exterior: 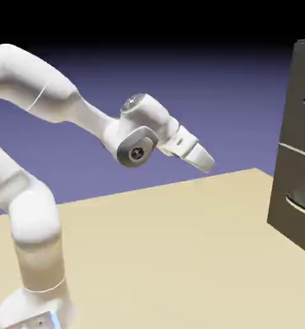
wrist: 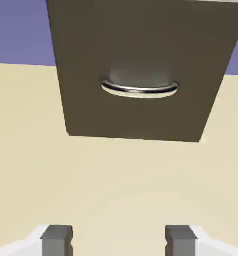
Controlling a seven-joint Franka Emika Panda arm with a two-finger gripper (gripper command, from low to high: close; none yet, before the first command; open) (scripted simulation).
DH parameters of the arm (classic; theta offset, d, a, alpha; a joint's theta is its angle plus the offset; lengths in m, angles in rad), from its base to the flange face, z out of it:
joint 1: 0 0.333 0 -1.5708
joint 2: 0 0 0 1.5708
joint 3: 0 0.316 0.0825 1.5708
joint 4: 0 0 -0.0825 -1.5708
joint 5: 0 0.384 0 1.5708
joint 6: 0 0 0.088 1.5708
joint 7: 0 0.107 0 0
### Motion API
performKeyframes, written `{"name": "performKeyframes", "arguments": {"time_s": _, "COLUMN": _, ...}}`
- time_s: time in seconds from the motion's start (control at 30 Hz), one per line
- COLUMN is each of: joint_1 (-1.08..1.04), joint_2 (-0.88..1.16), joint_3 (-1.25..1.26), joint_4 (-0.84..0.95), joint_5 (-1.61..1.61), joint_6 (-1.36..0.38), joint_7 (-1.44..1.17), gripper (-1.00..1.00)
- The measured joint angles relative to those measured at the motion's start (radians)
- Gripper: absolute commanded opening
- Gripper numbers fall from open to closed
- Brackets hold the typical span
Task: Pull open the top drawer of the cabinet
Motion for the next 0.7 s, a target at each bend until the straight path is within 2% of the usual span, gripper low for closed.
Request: {"name": "performKeyframes", "arguments": {"time_s": 0.7, "joint_1": -0.761, "joint_2": -0.161, "joint_3": 0.568, "joint_4": 0.464, "joint_5": 0.908, "joint_6": -0.135, "joint_7": 0.015, "gripper": 0.00}}
